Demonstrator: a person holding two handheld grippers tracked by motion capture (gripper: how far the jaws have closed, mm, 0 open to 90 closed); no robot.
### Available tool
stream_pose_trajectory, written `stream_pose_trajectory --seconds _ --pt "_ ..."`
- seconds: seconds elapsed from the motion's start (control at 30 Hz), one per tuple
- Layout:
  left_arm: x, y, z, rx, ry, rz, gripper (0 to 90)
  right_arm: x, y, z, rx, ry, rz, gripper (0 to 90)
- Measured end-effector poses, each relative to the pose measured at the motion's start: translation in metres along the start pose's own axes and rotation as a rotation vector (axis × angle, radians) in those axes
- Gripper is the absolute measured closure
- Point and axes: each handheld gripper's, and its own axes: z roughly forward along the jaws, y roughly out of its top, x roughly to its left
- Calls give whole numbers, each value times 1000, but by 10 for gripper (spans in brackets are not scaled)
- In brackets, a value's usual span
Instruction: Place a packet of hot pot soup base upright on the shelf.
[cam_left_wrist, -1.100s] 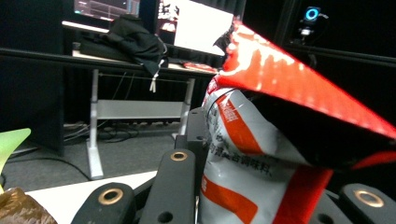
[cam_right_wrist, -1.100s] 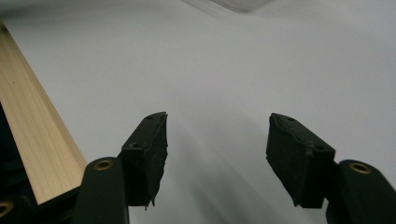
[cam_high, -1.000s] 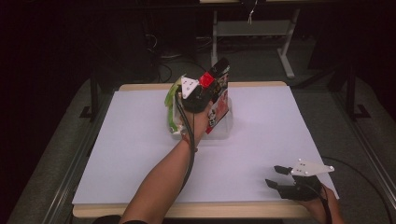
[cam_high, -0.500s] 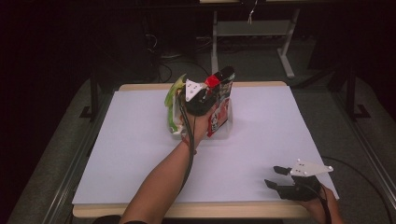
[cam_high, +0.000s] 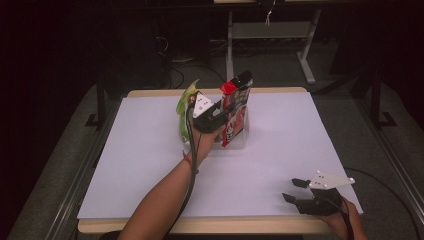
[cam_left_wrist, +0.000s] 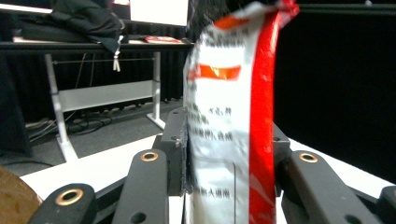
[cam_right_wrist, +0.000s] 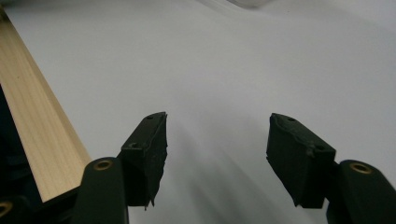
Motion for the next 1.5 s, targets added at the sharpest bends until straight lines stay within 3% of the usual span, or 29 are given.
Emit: stream_pose_trajectory --seconds 0.17,0.4,0.5,0.63,0.73,0.9,1.1,1.2,1.3,1.5 --pt "-1 -5 -9 20 -37 7 585 1 0 0 3 3 2 374" --pt "5 -18 -21 89 -95 6 548 1 0 1 8 9 -2 374" --pt "6 -24 -27 142 -119 29 548 1 0 2 10 11 0 374" --pt "6 -33 -32 239 -142 108 555 3 0 3 17 18 -6 373" --pt "6 -38 -33 295 -148 140 552 3 1 4 21 20 -6 373" --pt "4 -40 -32 312 -132 189 559 4 1 5 29 25 -13 373" --pt "3 -46 -28 290 -111 198 571 4 0 6 29 26 -13 374" --pt "3 -51 -24 319 -102 219 595 5 0 6 31 27 -14 373" --pt "-1 -53 -23 315 -83 234 596 5 1 6 31 27 -14 374" --pt "-1 -52 -23 337 -85 256 597 4 0 6 33 24 -14 373"
